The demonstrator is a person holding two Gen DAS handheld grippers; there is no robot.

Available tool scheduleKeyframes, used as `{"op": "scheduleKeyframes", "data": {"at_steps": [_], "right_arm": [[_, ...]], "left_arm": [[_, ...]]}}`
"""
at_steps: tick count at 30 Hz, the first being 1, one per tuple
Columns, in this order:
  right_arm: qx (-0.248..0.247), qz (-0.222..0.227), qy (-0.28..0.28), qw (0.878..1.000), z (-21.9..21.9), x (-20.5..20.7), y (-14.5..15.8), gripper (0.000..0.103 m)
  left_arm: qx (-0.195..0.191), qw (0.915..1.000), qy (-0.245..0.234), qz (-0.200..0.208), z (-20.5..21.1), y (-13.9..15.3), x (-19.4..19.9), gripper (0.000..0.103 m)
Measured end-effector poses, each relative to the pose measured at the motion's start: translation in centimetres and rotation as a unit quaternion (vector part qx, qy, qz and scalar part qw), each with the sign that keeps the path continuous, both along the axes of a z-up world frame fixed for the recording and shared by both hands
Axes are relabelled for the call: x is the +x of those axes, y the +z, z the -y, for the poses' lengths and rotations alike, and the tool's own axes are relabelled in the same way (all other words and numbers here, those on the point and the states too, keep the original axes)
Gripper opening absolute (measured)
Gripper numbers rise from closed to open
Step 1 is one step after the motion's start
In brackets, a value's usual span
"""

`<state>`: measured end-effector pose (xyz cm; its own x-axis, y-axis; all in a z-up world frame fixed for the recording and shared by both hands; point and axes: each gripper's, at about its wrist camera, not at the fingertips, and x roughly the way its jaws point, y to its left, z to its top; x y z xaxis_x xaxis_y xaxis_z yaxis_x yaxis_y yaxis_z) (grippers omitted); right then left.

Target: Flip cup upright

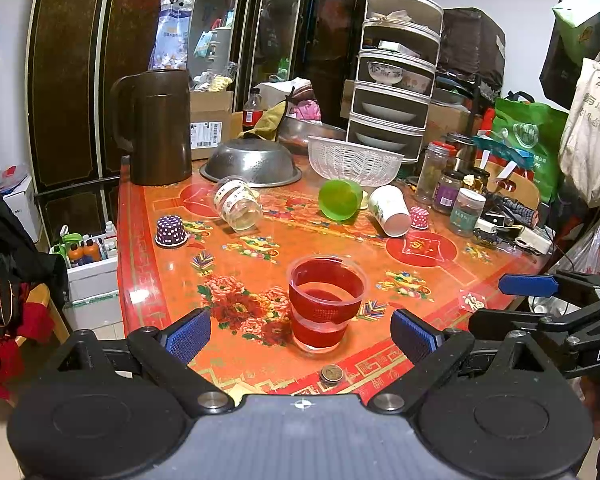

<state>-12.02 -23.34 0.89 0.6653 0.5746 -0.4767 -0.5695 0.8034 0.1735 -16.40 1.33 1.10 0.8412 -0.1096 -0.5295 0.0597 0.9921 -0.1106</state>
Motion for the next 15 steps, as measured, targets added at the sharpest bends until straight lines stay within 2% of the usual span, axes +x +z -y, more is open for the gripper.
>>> {"op": "scheduleKeyframes", "data": {"at_steps": [15], "right_arm": [[0.001,-0.001,0.0,1.0,0.06,0.07,0.01,0.102]], "left_arm": [[-0.001,1.0,0.0,-0.002,-0.09,-0.1,0.13,0.098]]}}
